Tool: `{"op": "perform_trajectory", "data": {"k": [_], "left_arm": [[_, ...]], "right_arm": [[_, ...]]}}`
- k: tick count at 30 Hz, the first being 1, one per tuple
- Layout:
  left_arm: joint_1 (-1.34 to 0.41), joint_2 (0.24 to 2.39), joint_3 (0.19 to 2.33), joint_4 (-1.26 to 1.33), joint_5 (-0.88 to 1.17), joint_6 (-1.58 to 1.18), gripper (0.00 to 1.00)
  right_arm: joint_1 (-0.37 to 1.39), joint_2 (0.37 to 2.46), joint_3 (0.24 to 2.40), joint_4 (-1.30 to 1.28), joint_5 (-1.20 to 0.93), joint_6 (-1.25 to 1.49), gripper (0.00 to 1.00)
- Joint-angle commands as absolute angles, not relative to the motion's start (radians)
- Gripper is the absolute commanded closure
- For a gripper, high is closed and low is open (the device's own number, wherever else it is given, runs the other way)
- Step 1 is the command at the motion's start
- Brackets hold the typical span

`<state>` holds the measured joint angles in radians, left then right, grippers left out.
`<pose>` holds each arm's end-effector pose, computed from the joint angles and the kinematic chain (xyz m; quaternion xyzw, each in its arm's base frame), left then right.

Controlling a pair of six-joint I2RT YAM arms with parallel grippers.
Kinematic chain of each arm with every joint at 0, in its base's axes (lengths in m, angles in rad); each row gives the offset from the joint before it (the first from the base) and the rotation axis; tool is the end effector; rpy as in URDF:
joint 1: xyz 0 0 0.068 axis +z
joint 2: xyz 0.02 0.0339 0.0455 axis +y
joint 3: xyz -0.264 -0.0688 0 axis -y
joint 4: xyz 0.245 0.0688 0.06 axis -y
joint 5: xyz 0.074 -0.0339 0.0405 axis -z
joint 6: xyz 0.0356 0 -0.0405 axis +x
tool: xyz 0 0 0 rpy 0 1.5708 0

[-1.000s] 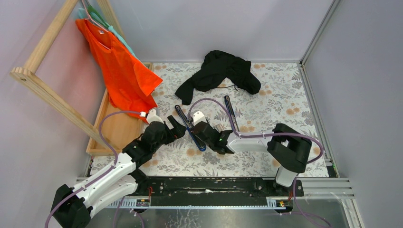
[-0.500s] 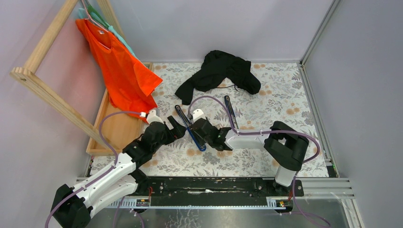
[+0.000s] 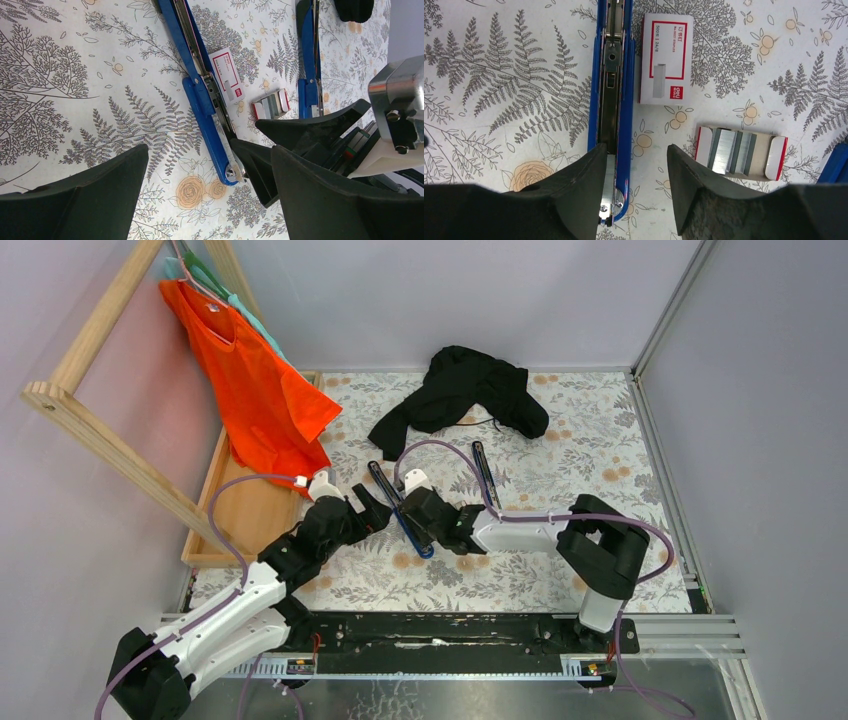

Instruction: Load the staples into the stapler

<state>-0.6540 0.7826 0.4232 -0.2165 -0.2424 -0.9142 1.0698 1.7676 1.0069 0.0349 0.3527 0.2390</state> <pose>0.1435 -0.0993 0.2105 -0.1704 0.8575 -0.2593 0.4104 0.1889 0.3193 0.1757 -0.2965 0.8506 0.1188 0.4177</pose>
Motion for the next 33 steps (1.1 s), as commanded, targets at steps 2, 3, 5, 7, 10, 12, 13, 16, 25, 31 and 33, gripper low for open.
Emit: {"op": "perform_trajectory", "data": {"k": [2, 3, 5, 7, 10, 12, 13, 16, 25, 31, 33], "left_arm": [[-0.656, 0.790, 0.420, -0.160, -0.251, -0.911, 0.00], [-0.655, 0.790, 0.421, -0.160, -0.250, -0.910, 0.00], [-0.656, 0.791, 0.420, -0.160, -0.249, -0.911, 0.00], [-0.655, 0.792, 0.421, -0.160, -0.249, -0.911, 0.00], [-0.657, 0.796, 0.423, -0.156, -0.249, -0.910, 0.00], [-0.656, 0.800, 0.422, -0.152, -0.246, -0.910, 0.00], [-0.655, 0.802, 0.422, -0.150, -0.244, -0.910, 0.00], [-0.655, 0.811, 0.423, -0.145, -0.233, -0.909, 0.00], [-0.655, 0.814, 0.417, -0.118, -0.196, -0.884, 0.00], [-0.654, 0.835, 0.418, -0.087, -0.163, -0.869, 0.00], [-0.655, 0.839, 0.419, -0.084, -0.160, -0.865, 0.00]], "right_arm": [[1.063, 1.731, 1.010, -0.091, 0.314, 0.260, 0.45], [1.063, 1.727, 1.008, -0.099, 0.309, 0.262, 0.45], [1.063, 1.712, 1.006, -0.113, 0.296, 0.269, 0.45], [1.063, 1.696, 1.006, -0.127, 0.284, 0.273, 0.45], [1.063, 1.669, 1.013, -0.146, 0.273, 0.269, 0.45], [1.064, 1.632, 1.023, -0.155, 0.275, 0.255, 0.45], [1.064, 1.618, 1.030, -0.160, 0.278, 0.247, 0.45], [1.052, 1.594, 1.050, -0.176, 0.291, 0.220, 0.44], [0.912, 1.619, 1.076, -0.239, 0.235, 0.181, 0.49], [0.835, 1.672, 1.089, -0.246, 0.196, 0.157, 0.59], [0.814, 1.704, 1.093, -0.241, 0.184, 0.153, 0.63]]}}
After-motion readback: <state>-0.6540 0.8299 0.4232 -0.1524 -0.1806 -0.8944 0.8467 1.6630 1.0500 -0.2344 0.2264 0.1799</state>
